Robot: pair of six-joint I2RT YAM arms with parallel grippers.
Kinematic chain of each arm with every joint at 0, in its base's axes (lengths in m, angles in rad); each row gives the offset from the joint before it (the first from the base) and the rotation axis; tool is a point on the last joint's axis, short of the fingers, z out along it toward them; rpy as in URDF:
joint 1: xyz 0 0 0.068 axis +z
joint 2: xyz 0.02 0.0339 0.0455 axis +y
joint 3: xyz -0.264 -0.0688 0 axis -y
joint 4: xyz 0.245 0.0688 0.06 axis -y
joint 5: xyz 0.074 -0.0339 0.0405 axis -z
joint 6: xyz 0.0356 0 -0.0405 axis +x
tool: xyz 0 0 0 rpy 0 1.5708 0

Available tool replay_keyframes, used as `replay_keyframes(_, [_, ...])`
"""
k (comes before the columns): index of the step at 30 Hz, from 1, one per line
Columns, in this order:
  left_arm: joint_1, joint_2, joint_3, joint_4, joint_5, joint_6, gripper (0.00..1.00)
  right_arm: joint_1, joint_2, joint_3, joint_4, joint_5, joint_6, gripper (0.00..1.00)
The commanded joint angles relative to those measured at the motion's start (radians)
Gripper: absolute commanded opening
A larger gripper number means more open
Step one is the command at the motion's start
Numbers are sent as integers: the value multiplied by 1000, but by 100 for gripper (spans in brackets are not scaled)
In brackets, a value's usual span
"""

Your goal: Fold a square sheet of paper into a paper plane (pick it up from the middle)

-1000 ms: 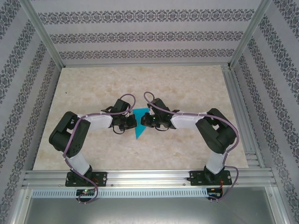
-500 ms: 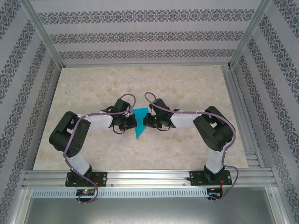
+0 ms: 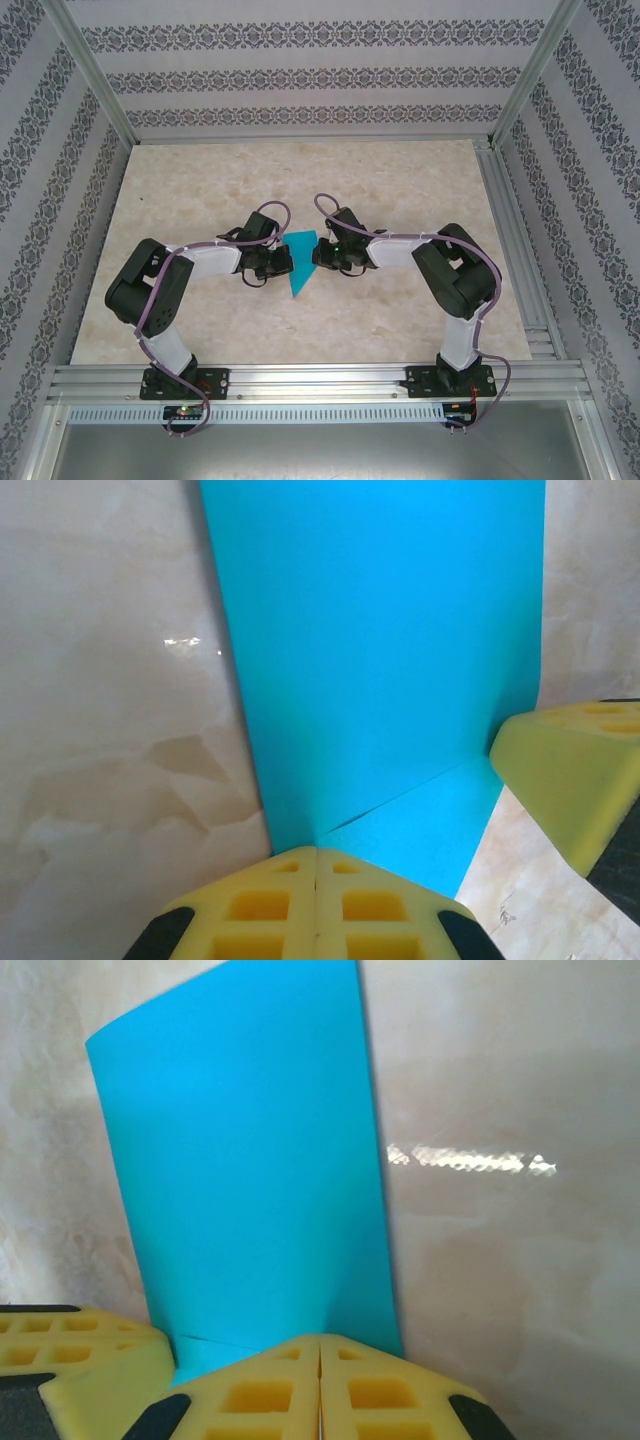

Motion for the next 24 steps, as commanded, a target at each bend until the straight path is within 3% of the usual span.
replay_keyframes(1, [-4,40,-16,-102,-90,27,6,-14,-7,8,-37,42,19,8])
replay_keyframes(6, [-4,37,-13,-105,-90,26,5,-16,-87,22,-30,35,8,9])
replay_keyframes(18, [-4,28,-10,-109,-91,34,6,-17,27,46,-64,17,-4,9])
replay_keyframes(24, [-5,18,-7,-87,-67,59,6,-13,29,85,-203,72,-18,9])
